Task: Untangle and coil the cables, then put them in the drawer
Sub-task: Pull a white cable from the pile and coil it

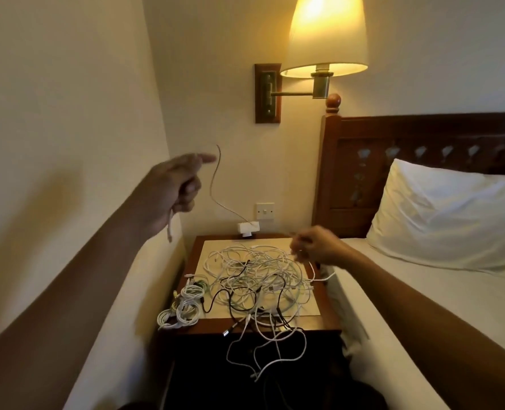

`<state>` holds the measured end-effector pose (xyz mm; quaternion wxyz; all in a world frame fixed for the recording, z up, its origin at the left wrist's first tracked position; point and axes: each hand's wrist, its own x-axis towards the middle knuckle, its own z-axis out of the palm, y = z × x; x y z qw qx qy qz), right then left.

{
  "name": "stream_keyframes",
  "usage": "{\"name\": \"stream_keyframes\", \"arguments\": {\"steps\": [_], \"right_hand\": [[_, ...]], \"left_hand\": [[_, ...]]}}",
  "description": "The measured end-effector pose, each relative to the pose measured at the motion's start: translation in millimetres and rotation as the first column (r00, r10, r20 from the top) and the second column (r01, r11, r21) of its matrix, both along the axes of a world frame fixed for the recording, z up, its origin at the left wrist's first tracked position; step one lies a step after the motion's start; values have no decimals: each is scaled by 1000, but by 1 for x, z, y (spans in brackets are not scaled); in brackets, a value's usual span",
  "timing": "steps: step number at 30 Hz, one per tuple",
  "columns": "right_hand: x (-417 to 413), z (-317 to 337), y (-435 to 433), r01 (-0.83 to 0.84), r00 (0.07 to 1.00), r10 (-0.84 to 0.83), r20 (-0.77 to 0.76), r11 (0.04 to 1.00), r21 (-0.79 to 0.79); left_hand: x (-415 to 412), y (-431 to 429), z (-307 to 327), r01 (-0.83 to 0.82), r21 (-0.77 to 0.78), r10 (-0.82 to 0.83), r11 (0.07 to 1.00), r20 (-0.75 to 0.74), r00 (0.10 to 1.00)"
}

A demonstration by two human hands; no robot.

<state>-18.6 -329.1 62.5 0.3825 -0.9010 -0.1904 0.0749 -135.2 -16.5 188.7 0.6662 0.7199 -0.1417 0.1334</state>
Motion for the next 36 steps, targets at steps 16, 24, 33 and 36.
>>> {"name": "stream_keyframes", "arguments": {"steps": [16, 24, 33, 36], "right_hand": [[-9, 158, 30, -158, 910, -31, 414, 896, 414], [-8, 63, 37, -185, 980, 196, 17, 948, -259], [-39, 57, 21, -88, 890, 382, -248, 679, 729], [-39, 55, 12, -12, 910, 324, -259, 644, 765]], "left_hand": [[9, -18, -105, -206, 454, 308, 867, -162, 938], [10, -20, -136, -153, 439, 280, 886, -241, 929], [4, -16, -156, -167, 509, 312, 844, -215, 925], [5, -17, -158, -167, 486, 299, 858, -206, 932]]}}
